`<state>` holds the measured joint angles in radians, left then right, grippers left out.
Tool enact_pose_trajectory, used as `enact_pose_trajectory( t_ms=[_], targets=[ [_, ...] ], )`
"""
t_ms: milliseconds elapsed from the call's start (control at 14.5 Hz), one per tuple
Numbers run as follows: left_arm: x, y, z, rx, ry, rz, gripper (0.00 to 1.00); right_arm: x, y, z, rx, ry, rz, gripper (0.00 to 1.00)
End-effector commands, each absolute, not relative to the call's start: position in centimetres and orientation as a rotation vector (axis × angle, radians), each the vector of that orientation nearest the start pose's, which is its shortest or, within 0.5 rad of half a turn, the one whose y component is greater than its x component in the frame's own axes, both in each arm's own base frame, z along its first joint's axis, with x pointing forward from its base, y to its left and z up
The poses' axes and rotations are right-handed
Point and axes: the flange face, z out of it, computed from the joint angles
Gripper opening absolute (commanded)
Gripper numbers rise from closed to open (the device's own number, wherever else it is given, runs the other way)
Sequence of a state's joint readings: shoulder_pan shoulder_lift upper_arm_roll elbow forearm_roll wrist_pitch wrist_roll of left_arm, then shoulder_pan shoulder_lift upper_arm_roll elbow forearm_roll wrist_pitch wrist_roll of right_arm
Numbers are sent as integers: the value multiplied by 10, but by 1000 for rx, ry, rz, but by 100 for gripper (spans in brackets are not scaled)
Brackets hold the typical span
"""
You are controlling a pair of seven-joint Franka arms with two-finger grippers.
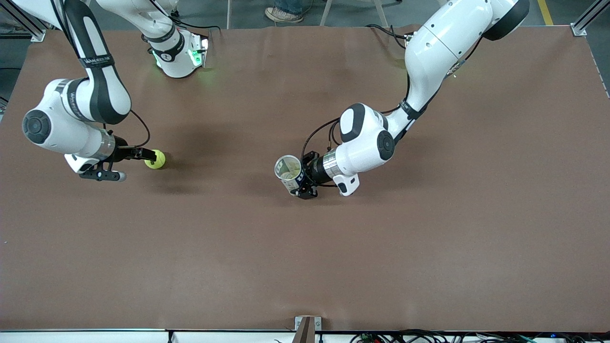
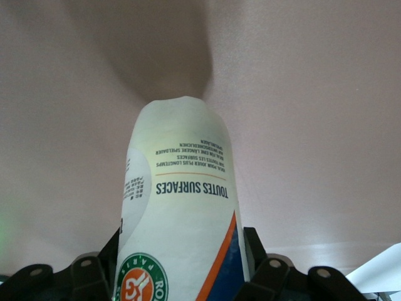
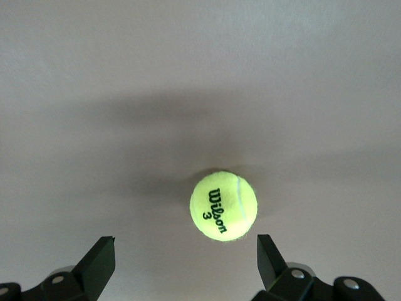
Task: Insert tennis ball vertically with right arm
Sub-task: 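Grasp the second tennis ball with the right gripper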
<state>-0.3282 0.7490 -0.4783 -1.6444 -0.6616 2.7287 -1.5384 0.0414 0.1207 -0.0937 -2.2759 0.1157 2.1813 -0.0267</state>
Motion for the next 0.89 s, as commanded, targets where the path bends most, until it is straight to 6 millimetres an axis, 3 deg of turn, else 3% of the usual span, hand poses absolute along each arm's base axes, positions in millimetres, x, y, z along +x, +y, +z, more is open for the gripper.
enact_pose_trajectory(
  t_ms=[0,550,825],
  targets=[
    [549,-460,250,1816,1711,-627,77,493,-24,276,-3050,140,356,100],
    [553,-453,250,1775,1735,-647,76,490,-27,217,-3051,155,452,100],
    [555,-451,247,1730,1763,-677,76,489,-32,207,-3067,142,467,100]
  ],
)
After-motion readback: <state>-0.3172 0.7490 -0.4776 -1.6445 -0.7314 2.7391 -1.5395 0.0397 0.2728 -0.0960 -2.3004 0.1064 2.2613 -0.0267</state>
